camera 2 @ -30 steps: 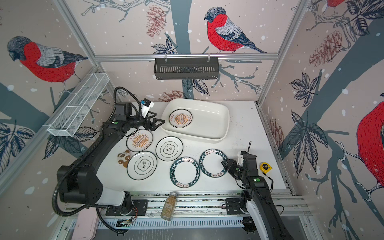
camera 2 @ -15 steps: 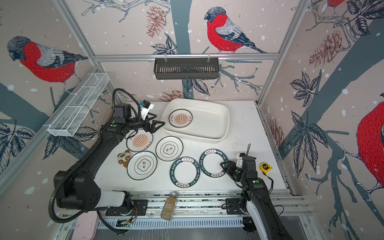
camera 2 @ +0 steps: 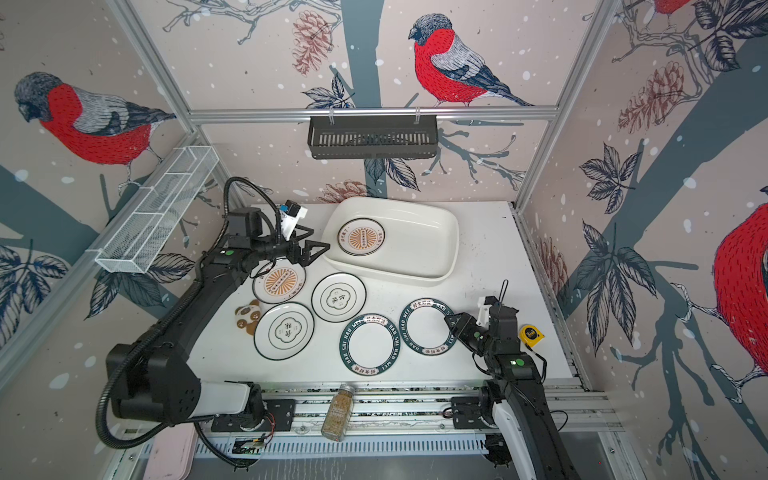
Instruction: Place the plates into the plastic bin on the countertop
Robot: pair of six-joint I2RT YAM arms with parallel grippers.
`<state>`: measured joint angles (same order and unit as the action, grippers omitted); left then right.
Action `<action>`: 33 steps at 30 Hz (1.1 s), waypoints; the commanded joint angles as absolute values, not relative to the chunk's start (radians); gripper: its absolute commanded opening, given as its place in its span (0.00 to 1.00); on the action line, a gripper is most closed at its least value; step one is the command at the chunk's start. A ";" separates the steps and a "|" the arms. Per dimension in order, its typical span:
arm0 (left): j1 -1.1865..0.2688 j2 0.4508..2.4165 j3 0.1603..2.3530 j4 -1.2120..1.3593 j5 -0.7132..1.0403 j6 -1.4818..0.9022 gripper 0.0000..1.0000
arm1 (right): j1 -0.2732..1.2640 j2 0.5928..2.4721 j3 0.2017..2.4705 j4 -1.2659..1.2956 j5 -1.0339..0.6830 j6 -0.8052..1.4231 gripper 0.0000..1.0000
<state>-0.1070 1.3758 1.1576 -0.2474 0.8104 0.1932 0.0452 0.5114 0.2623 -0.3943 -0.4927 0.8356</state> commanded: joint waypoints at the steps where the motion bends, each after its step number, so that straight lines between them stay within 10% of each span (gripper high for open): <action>1: -0.114 1.379 1.166 -0.219 0.828 0.196 0.96 | 0.043 0.526 0.276 -0.493 -0.408 0.815 0.52; 33: -0.132 1.387 1.146 -0.193 0.830 0.187 0.96 | -0.082 0.525 0.069 -0.350 -0.571 0.846 0.43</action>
